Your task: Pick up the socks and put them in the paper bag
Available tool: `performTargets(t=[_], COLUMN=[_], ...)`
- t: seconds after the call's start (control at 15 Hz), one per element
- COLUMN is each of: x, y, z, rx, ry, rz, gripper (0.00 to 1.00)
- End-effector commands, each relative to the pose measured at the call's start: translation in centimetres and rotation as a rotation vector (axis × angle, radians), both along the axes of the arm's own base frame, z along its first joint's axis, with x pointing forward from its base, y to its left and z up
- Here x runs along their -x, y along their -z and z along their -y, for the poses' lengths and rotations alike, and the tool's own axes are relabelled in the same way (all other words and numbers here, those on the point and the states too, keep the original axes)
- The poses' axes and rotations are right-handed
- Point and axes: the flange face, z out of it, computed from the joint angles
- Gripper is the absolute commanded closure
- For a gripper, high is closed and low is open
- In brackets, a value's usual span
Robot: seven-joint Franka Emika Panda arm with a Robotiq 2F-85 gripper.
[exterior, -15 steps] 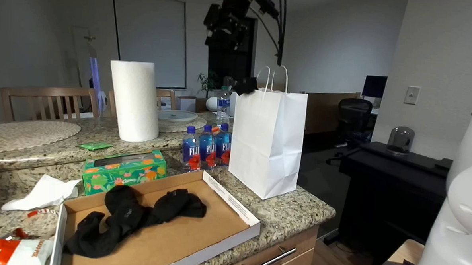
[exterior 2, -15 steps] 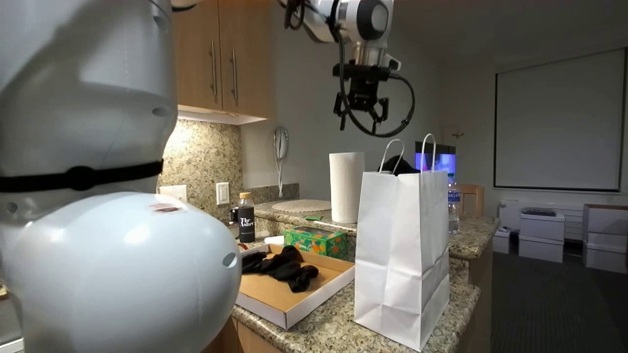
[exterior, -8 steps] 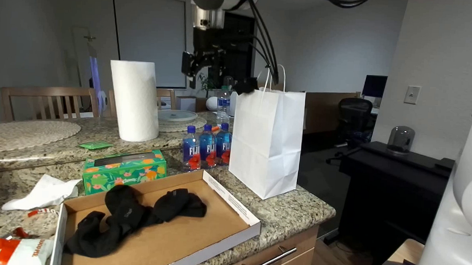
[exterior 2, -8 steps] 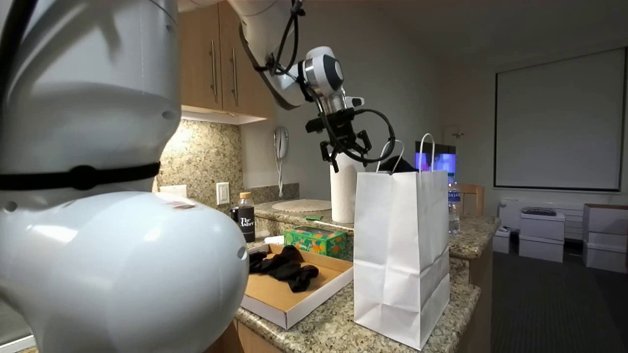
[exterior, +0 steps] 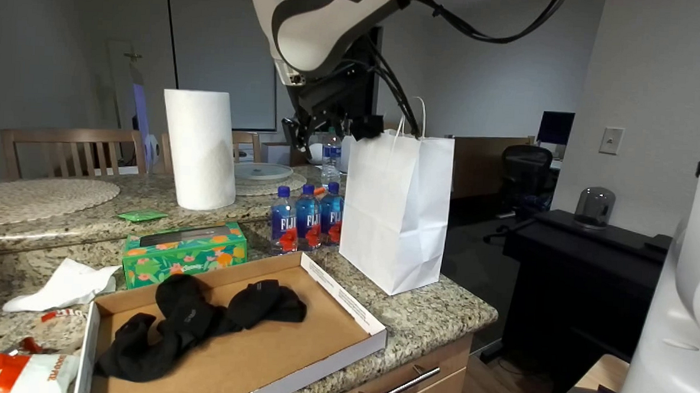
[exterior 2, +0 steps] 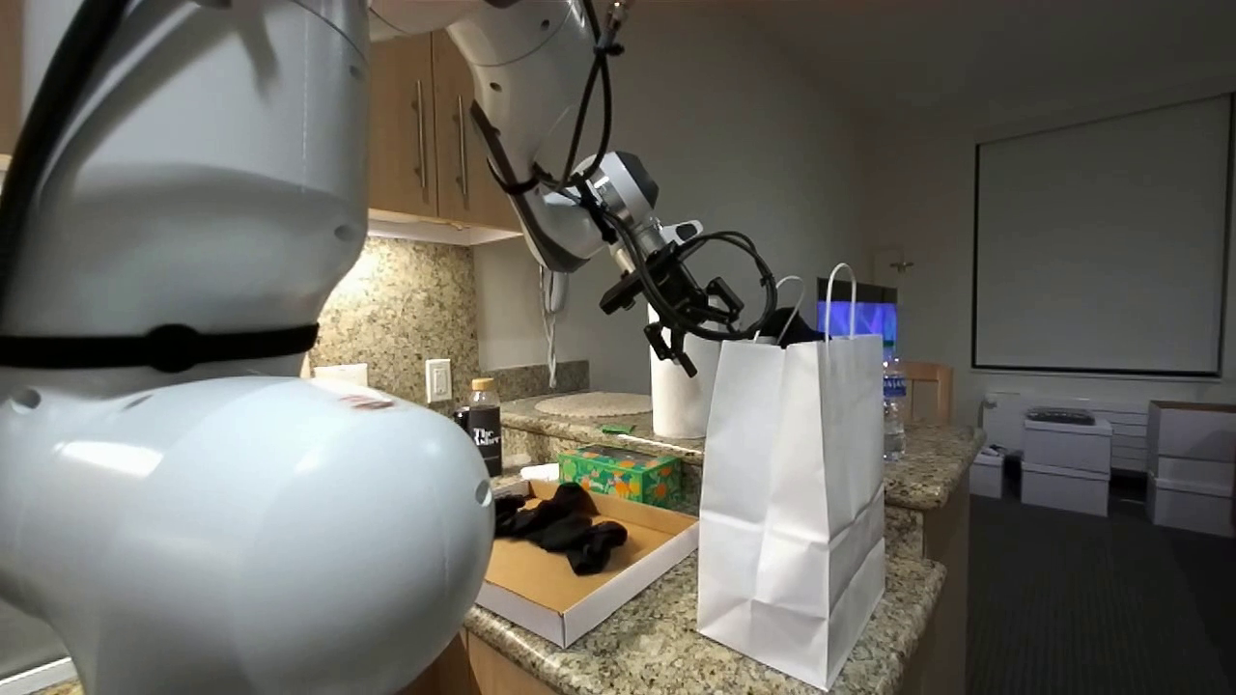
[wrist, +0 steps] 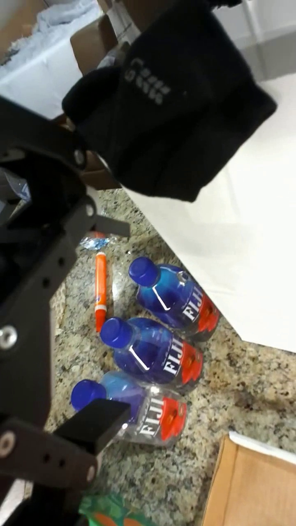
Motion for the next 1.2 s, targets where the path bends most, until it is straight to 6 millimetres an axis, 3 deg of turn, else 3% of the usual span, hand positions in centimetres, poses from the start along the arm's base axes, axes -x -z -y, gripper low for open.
performTargets(t=[0.0, 0.53, 1.13], x=[0.5, 1.0, 0.3], y=[0.8, 1.4, -1.5], z=[0.2, 0.6, 0.4], rx=[0.08, 0.19, 0.161], ry=[0.048, 0.129, 0.21], rz=[-0.032, -0.098, 0.062], gripper=[0.0, 0.0, 0.0])
